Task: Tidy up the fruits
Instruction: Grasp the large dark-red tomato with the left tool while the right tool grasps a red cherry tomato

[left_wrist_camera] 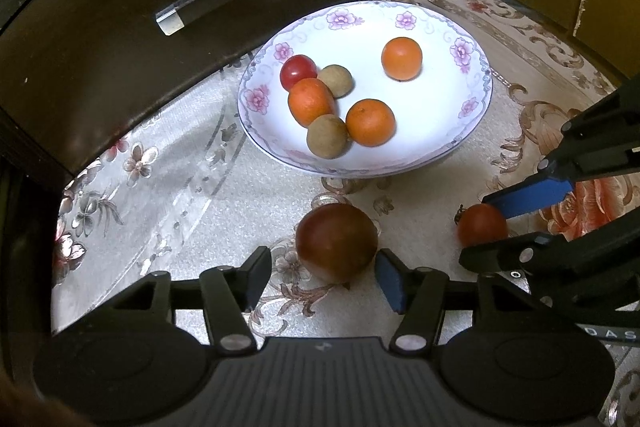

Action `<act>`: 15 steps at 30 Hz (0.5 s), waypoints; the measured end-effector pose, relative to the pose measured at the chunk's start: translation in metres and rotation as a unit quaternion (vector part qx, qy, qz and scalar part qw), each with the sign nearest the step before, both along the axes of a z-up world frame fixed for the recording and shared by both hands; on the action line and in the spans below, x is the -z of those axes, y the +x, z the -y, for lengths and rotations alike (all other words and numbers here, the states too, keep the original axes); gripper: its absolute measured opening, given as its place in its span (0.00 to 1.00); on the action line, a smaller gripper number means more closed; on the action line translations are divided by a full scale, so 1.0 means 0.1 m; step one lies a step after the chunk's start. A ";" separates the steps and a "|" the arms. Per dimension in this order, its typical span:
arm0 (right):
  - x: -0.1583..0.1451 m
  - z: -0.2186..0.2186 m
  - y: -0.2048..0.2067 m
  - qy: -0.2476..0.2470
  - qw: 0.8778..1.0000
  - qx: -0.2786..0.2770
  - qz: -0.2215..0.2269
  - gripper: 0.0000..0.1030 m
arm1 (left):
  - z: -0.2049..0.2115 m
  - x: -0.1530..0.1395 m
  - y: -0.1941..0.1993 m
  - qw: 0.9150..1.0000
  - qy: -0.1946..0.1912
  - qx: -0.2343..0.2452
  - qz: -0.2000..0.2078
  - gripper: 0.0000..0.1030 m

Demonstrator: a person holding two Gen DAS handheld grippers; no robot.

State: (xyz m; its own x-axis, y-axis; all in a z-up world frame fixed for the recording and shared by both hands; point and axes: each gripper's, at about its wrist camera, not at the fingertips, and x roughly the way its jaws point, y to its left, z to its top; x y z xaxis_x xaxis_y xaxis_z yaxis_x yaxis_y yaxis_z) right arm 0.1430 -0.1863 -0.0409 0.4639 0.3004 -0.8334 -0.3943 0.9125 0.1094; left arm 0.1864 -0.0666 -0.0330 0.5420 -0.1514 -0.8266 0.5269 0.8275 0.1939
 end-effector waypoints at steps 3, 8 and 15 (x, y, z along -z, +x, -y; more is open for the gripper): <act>0.00 0.00 0.00 0.000 1.000 0.000 0.000 0.21 | -0.01 0.00 0.00 1.000 -0.001 -0.001 -0.001 0.64; 0.00 0.00 0.00 0.000 1.000 0.000 0.000 0.22 | -0.01 0.00 0.01 1.000 -0.004 -0.003 0.000 0.65; 0.00 0.01 0.00 0.001 1.000 -0.002 0.000 0.22 | -0.12 -0.01 0.03 1.000 -0.020 -0.011 -0.007 0.66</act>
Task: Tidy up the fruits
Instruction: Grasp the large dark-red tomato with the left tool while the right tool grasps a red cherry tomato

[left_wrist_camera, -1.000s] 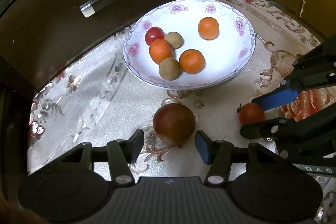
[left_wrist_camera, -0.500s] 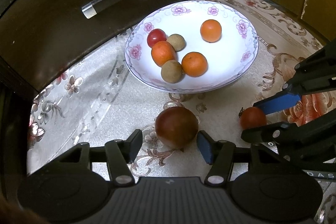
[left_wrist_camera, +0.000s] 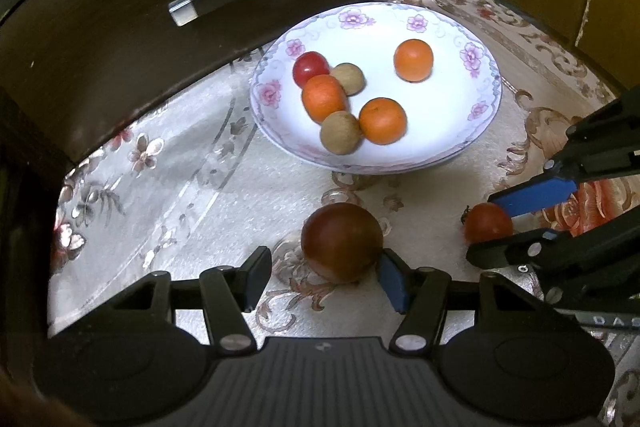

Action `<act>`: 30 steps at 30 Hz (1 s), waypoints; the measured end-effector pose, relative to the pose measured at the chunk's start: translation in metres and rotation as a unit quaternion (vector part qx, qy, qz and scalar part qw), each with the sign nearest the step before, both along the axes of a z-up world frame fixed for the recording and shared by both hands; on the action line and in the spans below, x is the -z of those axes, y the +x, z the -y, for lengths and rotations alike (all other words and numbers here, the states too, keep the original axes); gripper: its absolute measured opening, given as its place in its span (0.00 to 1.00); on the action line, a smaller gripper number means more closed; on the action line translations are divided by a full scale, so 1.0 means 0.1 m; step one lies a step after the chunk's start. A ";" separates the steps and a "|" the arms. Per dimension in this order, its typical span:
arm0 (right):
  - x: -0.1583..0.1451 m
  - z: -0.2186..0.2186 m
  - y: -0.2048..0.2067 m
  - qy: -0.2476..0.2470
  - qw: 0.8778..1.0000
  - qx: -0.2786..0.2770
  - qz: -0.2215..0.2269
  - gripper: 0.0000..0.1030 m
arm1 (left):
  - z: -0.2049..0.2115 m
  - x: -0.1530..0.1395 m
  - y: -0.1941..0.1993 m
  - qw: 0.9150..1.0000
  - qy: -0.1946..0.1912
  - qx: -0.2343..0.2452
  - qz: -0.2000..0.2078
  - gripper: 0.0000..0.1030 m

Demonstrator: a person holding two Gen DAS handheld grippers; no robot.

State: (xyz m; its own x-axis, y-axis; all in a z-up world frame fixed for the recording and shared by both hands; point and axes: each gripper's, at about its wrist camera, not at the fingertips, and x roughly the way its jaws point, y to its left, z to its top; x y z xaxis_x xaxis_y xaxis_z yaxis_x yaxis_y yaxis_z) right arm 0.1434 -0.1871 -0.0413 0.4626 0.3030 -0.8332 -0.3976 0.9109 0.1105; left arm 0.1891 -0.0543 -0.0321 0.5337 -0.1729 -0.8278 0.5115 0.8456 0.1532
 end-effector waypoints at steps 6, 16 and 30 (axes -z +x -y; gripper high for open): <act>-0.02 -0.01 0.01 0.001 1.000 0.001 0.000 0.22 | -0.10 0.03 -0.03 1.000 -0.022 0.000 -0.001 0.66; -0.03 -0.01 0.02 0.003 1.000 0.003 0.002 0.22 | -0.04 0.02 0.01 0.999 -0.039 -0.006 -0.005 0.66; -0.06 0.02 0.01 0.008 1.000 0.008 0.004 0.22 | -0.04 0.01 0.06 0.997 -0.072 -0.013 -0.016 0.49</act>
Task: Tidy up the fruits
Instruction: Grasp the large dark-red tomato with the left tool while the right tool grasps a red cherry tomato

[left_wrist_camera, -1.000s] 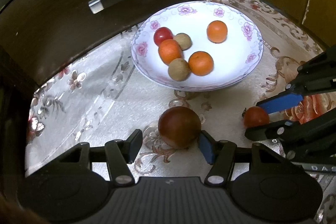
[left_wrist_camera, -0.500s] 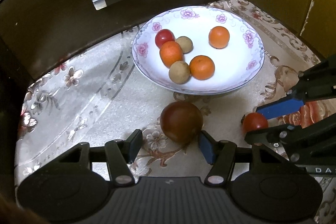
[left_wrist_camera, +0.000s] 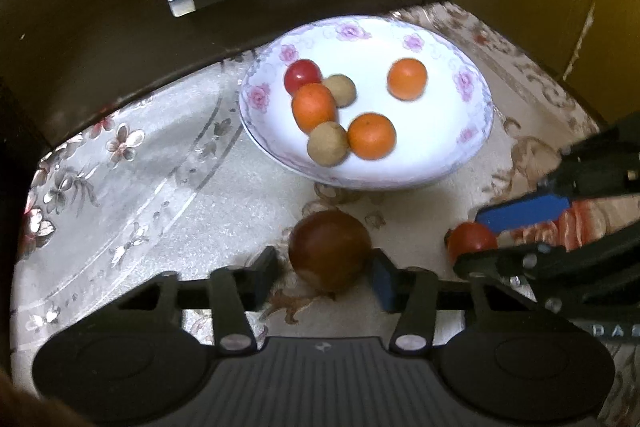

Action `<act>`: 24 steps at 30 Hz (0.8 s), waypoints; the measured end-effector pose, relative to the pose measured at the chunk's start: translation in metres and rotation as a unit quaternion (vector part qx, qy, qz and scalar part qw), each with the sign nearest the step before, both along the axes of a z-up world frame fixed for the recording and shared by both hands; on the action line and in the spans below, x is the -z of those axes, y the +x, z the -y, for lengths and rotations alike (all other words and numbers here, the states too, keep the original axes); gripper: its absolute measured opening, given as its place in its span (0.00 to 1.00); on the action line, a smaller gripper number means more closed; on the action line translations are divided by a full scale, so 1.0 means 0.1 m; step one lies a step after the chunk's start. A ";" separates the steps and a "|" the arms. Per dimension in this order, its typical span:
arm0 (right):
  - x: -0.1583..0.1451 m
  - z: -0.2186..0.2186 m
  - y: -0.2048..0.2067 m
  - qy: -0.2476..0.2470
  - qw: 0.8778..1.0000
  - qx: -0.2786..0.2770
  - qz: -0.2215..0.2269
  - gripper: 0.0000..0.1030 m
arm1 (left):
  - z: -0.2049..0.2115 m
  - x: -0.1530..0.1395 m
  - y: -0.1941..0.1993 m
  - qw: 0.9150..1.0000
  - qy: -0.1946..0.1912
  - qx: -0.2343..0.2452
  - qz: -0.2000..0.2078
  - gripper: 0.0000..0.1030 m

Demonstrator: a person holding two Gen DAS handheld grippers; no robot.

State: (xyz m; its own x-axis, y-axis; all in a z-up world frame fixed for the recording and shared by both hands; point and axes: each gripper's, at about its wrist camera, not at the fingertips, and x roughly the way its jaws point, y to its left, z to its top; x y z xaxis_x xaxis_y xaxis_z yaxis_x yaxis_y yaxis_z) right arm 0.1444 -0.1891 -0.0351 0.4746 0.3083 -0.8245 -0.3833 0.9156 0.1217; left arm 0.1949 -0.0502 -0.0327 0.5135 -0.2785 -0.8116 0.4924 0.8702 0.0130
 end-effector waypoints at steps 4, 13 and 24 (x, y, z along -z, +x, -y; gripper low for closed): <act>-0.01 0.01 0.00 0.001 1.000 0.001 0.002 0.22 | 0.00 -0.01 0.02 1.000 -0.009 -0.010 -0.003 0.48; -0.13 0.08 0.03 0.011 1.000 0.011 0.017 0.13 | -0.03 -0.08 -0.07 1.000 -0.009 -0.006 -0.001 0.47; -0.08 0.02 0.04 0.014 1.000 -0.005 0.007 0.16 | -0.10 -0.02 -0.10 1.000 0.001 -0.007 -0.008 0.47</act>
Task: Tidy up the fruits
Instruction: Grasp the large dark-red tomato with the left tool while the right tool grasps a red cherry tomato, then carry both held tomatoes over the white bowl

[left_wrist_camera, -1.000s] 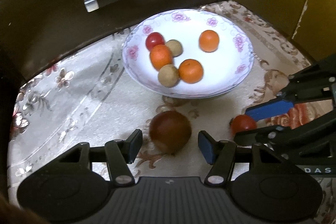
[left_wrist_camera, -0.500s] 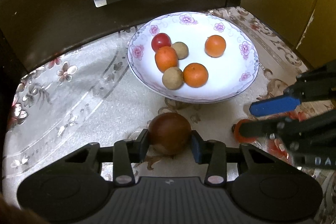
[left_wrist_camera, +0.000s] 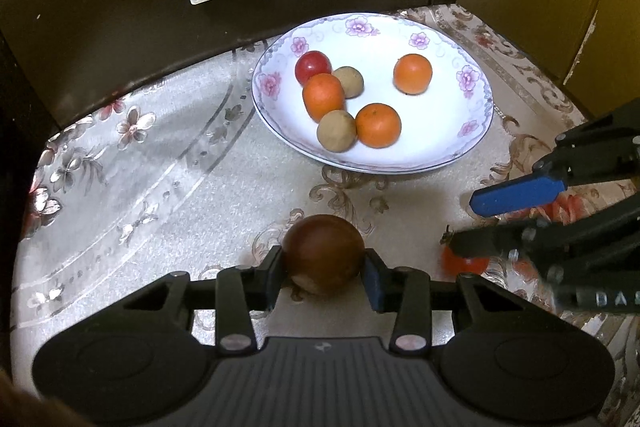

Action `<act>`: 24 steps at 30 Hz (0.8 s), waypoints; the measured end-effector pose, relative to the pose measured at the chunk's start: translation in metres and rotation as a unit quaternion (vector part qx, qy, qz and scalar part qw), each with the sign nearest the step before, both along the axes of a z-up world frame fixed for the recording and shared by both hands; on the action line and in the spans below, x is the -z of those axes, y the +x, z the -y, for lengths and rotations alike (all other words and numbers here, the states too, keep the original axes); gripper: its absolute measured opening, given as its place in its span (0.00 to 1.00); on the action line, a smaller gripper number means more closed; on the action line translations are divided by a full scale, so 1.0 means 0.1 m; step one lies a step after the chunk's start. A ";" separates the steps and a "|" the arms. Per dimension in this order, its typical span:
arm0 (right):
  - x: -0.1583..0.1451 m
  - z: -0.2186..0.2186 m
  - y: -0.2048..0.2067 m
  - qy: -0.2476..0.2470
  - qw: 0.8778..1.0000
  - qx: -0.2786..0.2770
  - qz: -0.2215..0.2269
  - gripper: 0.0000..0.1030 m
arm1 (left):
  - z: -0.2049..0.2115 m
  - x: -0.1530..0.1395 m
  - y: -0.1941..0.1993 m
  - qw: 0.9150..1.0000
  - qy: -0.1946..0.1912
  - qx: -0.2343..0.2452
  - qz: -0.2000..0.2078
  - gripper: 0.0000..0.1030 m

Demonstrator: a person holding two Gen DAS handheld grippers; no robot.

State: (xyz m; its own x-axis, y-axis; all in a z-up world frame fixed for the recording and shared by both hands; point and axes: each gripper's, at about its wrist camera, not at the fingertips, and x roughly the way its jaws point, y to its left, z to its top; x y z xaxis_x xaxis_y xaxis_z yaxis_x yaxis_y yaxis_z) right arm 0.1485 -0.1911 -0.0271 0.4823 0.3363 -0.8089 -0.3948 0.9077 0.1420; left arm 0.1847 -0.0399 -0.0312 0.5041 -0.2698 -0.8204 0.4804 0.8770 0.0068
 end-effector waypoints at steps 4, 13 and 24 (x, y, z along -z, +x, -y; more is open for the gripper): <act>0.03 -0.02 -0.01 0.000 1.000 -0.004 -0.006 0.32 | -0.01 0.00 -0.01 1.000 0.001 0.003 0.002 0.48; 0.12 -0.16 -0.09 0.002 0.999 -0.030 -0.021 0.29 | 0.01 0.01 -0.02 1.000 0.010 0.006 0.007 0.48; 0.14 -0.22 -0.15 -0.004 0.999 -0.032 -0.020 0.19 | 0.01 -0.03 -0.06 1.000 0.018 0.006 0.020 0.48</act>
